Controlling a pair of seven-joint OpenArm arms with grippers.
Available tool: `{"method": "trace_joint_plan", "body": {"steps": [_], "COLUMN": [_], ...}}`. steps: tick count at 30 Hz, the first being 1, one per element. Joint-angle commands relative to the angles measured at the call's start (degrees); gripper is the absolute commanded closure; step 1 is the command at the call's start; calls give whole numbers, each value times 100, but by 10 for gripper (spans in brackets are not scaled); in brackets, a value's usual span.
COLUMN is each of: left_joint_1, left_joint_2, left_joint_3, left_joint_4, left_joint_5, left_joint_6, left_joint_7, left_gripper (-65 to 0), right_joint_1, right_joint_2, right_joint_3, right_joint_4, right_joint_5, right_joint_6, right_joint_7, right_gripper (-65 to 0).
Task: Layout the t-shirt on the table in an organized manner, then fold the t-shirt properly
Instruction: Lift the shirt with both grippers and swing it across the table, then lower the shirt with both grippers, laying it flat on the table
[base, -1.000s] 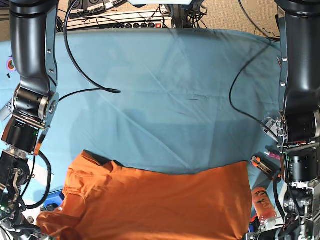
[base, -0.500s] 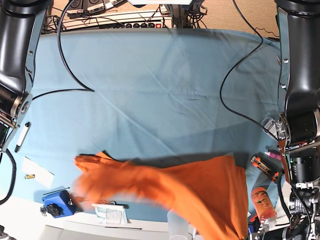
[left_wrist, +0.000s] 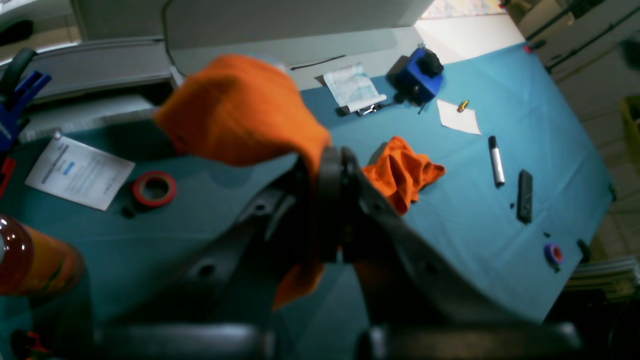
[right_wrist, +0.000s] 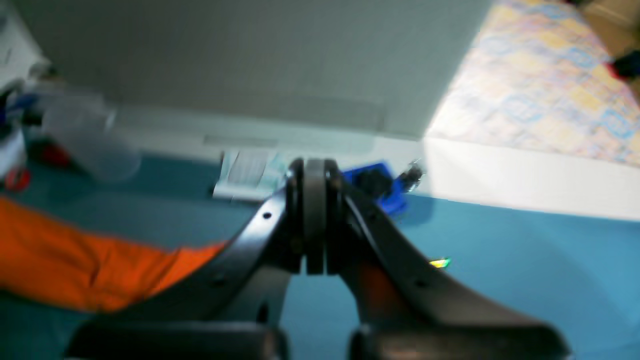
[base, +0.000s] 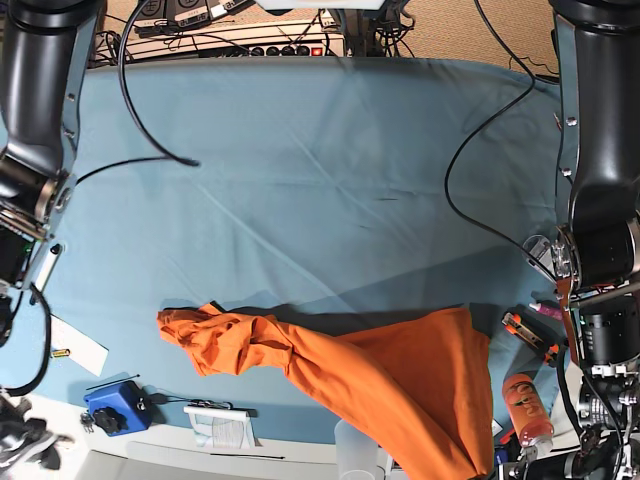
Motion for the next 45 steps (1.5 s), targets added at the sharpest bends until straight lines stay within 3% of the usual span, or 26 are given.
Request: {"method": "trace_joint_plan", "body": {"steps": [1,3,6,8,11,14,17,21,25,28,33,45], "left_joint_1": [-282,-280,-280,-271,-256,-267,-258,-232,-234,-234,-234,-232], "left_joint_2": [-94,-166,-334,-470,-706,-846,-868,-844,-789,-785,-787,-782], "left_joint_3": [-15,-15,-13,-13,-13,-13,-13,-11,-13,-13,-13,-13], "left_joint_4": [111,111,111,109,109,109,109,109,109,109,109,109], "left_joint_5": [-144,-144,-144,-142,-144,-144,-144,-146,-144,-144,-144,-149], "left_joint_6": [-26,-26,-26,-179,-262,-258,-260,-260,-260,-260,-260,-260], "left_joint_7": [-68,-55,0,79,87,68,72,66,72,76,72,70], "left_gripper": [0,0,0,0,0,0,0,0,0,0,0,0], "right_joint_1": [188,107,33,-66,-291,-588,-876,-1119,-1276,-1268,-1272,-1272], "right_joint_2": [-39,-190,-398,-450,-538,-616,-625,-925,-1331,-1670,-2039,-2323], "right_joint_3": [9,9,-9,-155,-691,-1449,-2234,-2914,-3169,-3167,-3163,-3163], "right_joint_4": [85,85,79,79,74,74,74,72,-26,-463,-1375,-1574], "right_joint_5": [140,136,122,140,63,-343,-730,-1676,-1967,-2269,-2470,-2474], "right_joint_6": [146,413,595,590,588,573,13,-638,-684,-986,-1156,-1263], "right_joint_7": [-11,-437,-828,-824,-748,-87,868,1189,1449,1502,1814,2146], "right_gripper": [0,-19,-128,-178,-187,-187,-187,-187,-187,-187,-187,-187]}}
